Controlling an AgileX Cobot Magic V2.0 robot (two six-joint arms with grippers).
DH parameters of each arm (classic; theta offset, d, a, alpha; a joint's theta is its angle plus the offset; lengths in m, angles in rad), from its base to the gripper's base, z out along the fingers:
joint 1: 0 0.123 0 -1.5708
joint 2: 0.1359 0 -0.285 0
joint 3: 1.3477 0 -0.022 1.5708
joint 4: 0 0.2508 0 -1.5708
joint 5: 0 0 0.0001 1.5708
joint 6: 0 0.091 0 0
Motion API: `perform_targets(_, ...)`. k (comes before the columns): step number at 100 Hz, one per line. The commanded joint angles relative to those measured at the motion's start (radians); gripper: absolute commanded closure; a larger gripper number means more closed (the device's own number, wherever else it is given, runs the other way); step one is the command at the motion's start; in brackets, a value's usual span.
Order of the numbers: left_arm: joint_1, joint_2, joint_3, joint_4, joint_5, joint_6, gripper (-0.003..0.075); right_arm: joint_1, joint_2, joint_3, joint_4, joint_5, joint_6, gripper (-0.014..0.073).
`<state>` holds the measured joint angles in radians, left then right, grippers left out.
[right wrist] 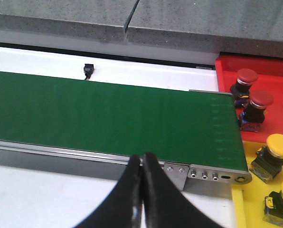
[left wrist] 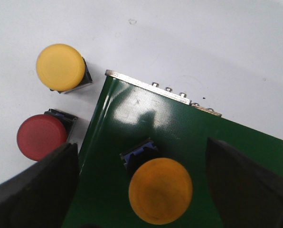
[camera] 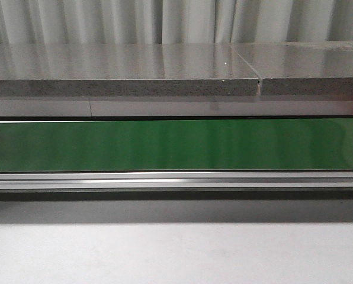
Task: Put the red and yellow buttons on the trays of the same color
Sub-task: 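Set the yellow button on the green belt and open the left gripper, then return the left gripper to the pile and grasp a red button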
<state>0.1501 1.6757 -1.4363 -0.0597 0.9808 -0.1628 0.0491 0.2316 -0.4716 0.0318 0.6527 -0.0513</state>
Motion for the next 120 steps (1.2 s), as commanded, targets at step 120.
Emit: perform_targets(120, 0.353, -0.416, 0.451, -0.018, -0.018, -0.021, 0.0221, 0.004, 0.011, -0.023, -0.007, -0.07, -0.009, 0.066)
